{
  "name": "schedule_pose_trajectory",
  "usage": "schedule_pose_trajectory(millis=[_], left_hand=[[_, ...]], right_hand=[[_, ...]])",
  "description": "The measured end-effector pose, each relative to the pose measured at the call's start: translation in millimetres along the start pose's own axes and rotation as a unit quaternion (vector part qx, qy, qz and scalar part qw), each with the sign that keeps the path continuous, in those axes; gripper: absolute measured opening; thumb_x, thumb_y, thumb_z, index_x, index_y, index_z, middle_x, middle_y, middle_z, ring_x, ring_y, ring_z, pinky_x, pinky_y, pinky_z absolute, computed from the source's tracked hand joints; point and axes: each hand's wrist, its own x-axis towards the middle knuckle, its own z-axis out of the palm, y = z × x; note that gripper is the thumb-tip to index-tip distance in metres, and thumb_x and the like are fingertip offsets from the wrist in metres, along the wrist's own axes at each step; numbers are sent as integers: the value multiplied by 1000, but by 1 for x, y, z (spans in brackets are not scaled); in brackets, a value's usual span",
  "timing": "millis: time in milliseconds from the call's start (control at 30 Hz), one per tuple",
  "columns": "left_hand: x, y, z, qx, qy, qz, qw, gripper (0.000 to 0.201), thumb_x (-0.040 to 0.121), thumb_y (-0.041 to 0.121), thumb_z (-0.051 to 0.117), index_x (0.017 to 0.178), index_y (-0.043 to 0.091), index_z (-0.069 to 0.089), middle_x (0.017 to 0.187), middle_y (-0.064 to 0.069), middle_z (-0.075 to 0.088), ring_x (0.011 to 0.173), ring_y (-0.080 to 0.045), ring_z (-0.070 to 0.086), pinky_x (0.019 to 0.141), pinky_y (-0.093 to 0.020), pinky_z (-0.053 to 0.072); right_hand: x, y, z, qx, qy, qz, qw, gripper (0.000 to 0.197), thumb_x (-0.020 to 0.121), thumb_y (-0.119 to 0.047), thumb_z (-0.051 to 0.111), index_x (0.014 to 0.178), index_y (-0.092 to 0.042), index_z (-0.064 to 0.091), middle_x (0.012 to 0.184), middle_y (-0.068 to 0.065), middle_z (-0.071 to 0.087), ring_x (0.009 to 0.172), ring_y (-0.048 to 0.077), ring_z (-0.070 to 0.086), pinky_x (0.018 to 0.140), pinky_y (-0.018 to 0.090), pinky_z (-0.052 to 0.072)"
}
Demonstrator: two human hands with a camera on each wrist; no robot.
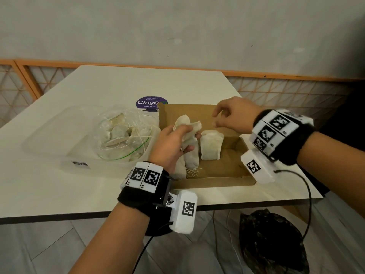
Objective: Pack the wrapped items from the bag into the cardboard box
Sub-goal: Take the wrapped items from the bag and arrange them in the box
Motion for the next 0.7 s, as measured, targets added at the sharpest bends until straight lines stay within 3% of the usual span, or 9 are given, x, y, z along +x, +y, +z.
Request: schedule_pose_trajectory(millis=[100, 200, 267, 367, 467, 567, 700], left_hand=[[-3, 6, -1, -31, -38, -34, 998, 25, 93, 10, 36, 105, 7, 58, 92, -10, 66, 81, -16, 66, 48, -16, 47], [-4, 5, 0, 17, -39, -49, 998, 18, 96, 10, 44, 107, 4, 58, 87, -6, 63, 66, -9, 63, 47, -17, 49], [-5, 4, 2, 71, -48, -54, 995, 19, 94, 12, 52, 109, 3, 59, 85, -6, 64, 63, -8, 63, 46, -16, 48], [-8, 2, 6, 126, -71, -56, 988, 19, 93, 17, 56, 105, 5, 63, 78, -2, 67, 60, -5, 64, 47, -15, 47], [-9, 3, 7, 112, -56, -64, 990, 27, 95, 24, 52, 106, 2, 62, 83, -7, 68, 60, -8, 64, 44, -15, 47], [-8, 5, 8, 93, -48, -75, 992, 38, 98, 26, 48, 118, -5, 58, 105, -24, 67, 80, -23, 65, 40, -14, 45], [-13, 6, 11, 102, -66, -81, 989, 34, 98, 27, 47, 114, -1, 58, 88, -16, 72, 66, -17, 72, 36, -14, 40]], right_hand=[[-32, -3, 11, 244, 68, 10, 967, 26, 80, -33, 69, 103, -22, 63, 78, -4, 55, 73, 11, 54, 70, 23, 44], [-60, -9, 44, 389, 61, 30, 919, 39, 77, -32, 73, 112, -29, 56, 89, 2, 57, 76, 9, 56, 74, 22, 46], [-65, -12, 61, 438, 79, 19, 895, 37, 75, -29, 75, 107, -33, 57, 95, 3, 60, 79, 12, 59, 76, 25, 50], [-65, -15, 71, 524, 129, 18, 842, 15, 80, -11, 70, 88, -23, 64, 80, -1, 65, 62, 0, 62, 61, 13, 49], [-65, -10, 75, 616, 168, 25, 769, 12, 81, -1, 65, 81, -13, 66, 63, -10, 66, 50, -3, 57, 52, 10, 45], [-64, -3, 78, 662, 209, 26, 720, 12, 80, -4, 66, 84, -15, 71, 61, -10, 66, 48, -1, 49, 50, 10, 41], [-65, -1, 77, 723, 210, 4, 658, 25, 59, -32, 73, 82, -23, 77, 69, -6, 68, 54, 5, 42, 48, 14, 37]])
